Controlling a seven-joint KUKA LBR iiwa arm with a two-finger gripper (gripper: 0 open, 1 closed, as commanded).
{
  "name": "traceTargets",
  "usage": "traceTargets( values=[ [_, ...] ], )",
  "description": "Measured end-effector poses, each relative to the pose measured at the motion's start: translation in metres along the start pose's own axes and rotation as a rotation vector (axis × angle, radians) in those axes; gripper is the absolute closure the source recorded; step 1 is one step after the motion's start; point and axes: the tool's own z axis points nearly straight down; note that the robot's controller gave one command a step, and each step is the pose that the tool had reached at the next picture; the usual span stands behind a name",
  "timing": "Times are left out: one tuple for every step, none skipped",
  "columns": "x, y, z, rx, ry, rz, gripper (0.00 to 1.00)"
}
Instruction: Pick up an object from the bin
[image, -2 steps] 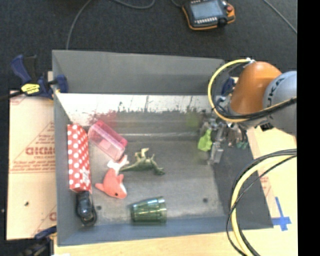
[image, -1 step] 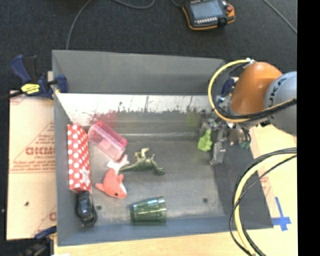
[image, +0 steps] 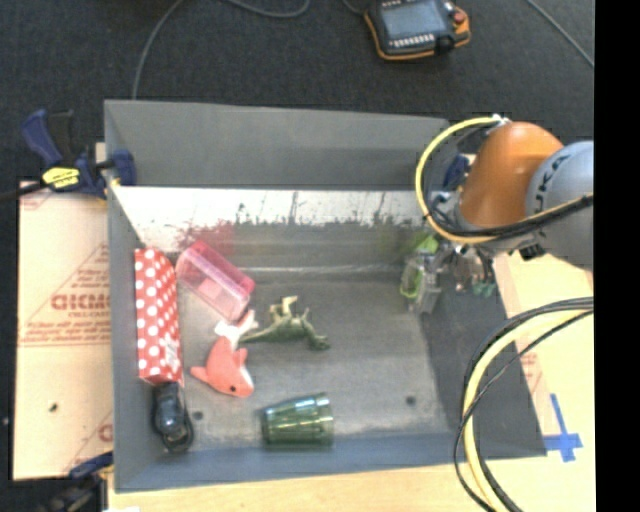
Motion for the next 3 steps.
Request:
traceTargets(
  values=[
    [0.000,0.000,0.000,0.000,0.000,0.000,1.00],
    [0.000,0.000,-0.006,0.001,-0.002,0.000,1.00],
    [0.001,-0.001,-0.034,0.001,0.001,0.000,1.00]
  ],
)
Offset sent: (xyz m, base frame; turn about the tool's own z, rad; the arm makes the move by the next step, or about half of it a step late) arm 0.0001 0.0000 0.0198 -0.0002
